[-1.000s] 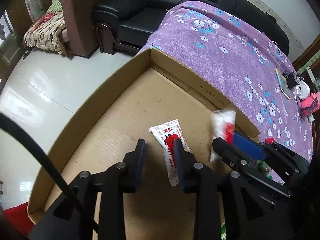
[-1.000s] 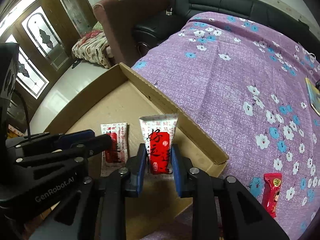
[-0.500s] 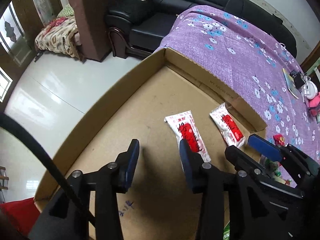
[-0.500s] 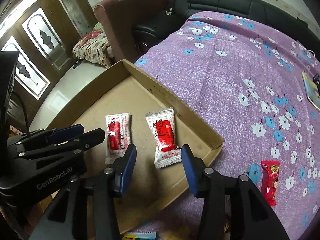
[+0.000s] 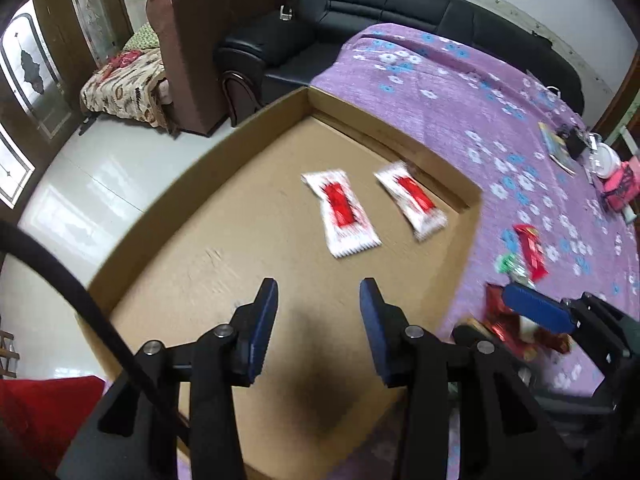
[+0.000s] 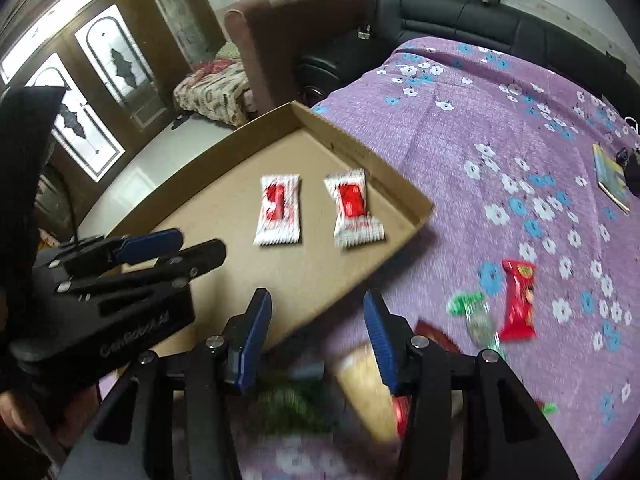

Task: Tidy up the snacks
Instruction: 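Grasp the green chip bag with the right gripper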

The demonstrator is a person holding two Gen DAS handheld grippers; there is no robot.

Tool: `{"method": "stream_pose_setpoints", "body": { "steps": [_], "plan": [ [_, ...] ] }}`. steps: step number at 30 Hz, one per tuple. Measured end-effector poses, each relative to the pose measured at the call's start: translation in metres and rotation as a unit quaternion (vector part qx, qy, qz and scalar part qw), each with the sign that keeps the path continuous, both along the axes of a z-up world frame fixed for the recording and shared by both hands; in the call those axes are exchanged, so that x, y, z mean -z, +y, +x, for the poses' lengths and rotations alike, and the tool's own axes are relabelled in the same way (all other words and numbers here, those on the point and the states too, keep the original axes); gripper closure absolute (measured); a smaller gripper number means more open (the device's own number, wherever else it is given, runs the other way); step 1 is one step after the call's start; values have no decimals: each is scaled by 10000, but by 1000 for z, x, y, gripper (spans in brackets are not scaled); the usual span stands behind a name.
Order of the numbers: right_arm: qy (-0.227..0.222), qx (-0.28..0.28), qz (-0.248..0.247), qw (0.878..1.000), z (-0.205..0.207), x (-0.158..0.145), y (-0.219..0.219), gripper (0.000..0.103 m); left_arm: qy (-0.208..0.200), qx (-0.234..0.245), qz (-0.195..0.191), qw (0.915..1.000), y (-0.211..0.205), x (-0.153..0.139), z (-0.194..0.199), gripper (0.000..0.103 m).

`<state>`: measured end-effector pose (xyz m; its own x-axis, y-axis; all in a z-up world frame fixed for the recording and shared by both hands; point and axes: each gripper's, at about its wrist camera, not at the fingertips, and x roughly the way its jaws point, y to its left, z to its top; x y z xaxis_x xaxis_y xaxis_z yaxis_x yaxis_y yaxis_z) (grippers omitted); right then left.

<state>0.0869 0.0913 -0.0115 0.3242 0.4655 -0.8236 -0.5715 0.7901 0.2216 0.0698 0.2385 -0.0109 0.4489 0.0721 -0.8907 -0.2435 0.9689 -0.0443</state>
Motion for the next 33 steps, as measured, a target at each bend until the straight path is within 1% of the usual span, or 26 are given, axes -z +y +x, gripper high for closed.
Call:
{"method": "stream_pose_setpoints", "body": {
  "steps": [1,4,7,11,14,18,21,25,28,31,33],
  "plan": [
    [-33,-30,3,10000,-7,-1,-4,42,-15,21,-21,10000,-5,-1,-4,55],
    [-139,-223,54,9996,-32,-4,-21,42,-72,168,-50,9998,-23,-6,-19,54],
    [-63,-208,133,9997,-51,1,-47,42,-24,250,-197,9995,-40,-8,-31,51],
    [202,144,189,9995,-71,17,-95,42,57,295,-445,9986,-57,-3,-40,50],
    [341,464,152,9982,-77,28,-130,42,131,419,-320,9985,-73,3,-40,50],
    [450,821,283,9952,-78,32,-164,42,215,536,-194,9981,-95,10,-39,50],
    [462,917,379,9940,-80,32,-179,42,231,392,-132,9989,-100,15,-36,50],
    [438,868,365,9946,-84,33,-187,42,303,57,-207,9993,-100,24,-30,50],
    [424,847,355,9949,-84,33,-193,42,284,-200,-256,9991,-97,28,-26,50],
    [401,796,367,9953,-82,35,-190,42,225,-305,-284,9989,-95,30,-23,50],
    [356,670,350,9965,-79,34,-179,42,229,-387,-312,9985,-91,33,-21,50]
  ]
}}
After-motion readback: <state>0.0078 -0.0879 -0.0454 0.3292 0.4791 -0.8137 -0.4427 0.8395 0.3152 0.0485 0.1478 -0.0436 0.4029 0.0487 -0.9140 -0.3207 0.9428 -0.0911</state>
